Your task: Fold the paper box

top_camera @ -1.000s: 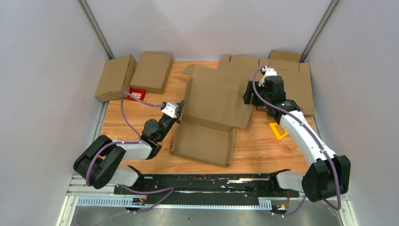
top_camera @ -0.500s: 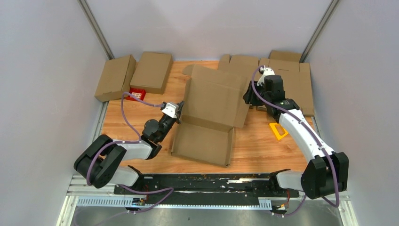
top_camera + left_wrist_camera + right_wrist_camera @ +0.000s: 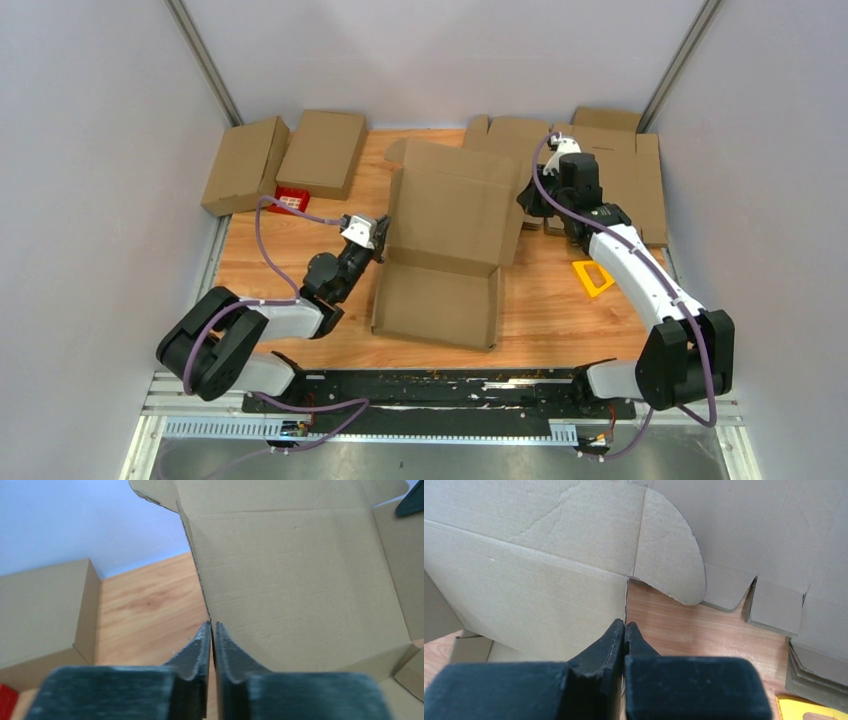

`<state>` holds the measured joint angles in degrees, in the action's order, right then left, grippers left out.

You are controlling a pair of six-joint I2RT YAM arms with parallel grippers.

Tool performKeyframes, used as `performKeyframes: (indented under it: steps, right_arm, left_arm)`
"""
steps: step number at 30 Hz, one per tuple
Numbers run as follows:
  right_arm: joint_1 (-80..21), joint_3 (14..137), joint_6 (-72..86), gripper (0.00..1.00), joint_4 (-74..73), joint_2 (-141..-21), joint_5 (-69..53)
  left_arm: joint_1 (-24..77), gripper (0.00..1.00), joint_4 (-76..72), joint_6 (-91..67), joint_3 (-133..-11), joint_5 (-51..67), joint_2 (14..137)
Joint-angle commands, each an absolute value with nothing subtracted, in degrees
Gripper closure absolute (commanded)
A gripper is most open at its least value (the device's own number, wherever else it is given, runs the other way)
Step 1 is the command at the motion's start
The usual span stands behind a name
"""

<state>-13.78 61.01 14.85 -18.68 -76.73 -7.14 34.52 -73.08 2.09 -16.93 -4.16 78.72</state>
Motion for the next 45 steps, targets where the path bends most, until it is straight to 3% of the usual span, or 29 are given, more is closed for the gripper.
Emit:
performKeyframes:
  steps: [1, 4, 7, 11, 15, 22, 27, 34, 36, 40, 45]
  right_arm:
    - [-13.9, 61.3, 12.8, 1.0, -11.6, -74.9, -7.8]
    - [-14.1, 59.6, 11.6, 1.0, -8.1, -73.2, -7.6]
    - [-14.6, 57.8, 10.4, 1.0, -5.2, -70.6, -9.0]
    - [-16.1, 54.5, 7.1, 1.0, -2.1, -66.2, -10.3]
    - [-16.5, 52.3, 5.4, 1.0, -0.5, -63.7, -13.2]
    - [-16.6, 53.0, 5.8, 1.0, -1.5, -64.8, -14.7]
    - [-16.6, 53.0, 6.2, 1.0, -1.2, -64.7, -14.7]
    - [-16.6, 53.1, 6.4, 1.0, -1.3, -64.9, -14.8]
    - [-16.6, 53.1, 6.4, 1.0, -1.4, -64.9, -14.8]
    - [-16.6, 53.2, 6.6, 1.0, -1.5, -65.0, -14.1]
    - [-16.6, 53.2, 7.7, 1.0, -0.5, -65.1, -14.3]
  left_arm:
    - [34.9, 0.79, -69.7, -3.1, -18.9, -8.3, 75.3]
    - [34.9, 0.61, -67.3, -6.4, -18.5, -13.8, 72.4]
    - [34.0, 0.54, -66.1, -8.6, -18.0, -15.3, 70.1]
    - [29.5, 0.4, -48.2, -13.9, -21.7, -13.2, 64.5]
    - [21.1, 0.18, -38.0, -18.3, -26.2, -0.1, 61.8]
    - [15.9, 0.12, -37.2, -19.2, -33.0, 16.9, 67.8]
    - [14.6, 0.2, -38.0, -20.9, -36.9, 22.6, 73.1]
    - [14.5, 0.29, -31.7, -18.2, -42.4, 18.7, 75.9]
    - [14.4, 0.39, -29.8, -18.1, -44.0, 19.6, 76.4]
    - [14.4, 0.71, -30.9, -19.2, -44.3, 23.6, 76.5]
    - [14.5, 0.96, -29.7, -18.5, -45.2, 27.1, 77.4]
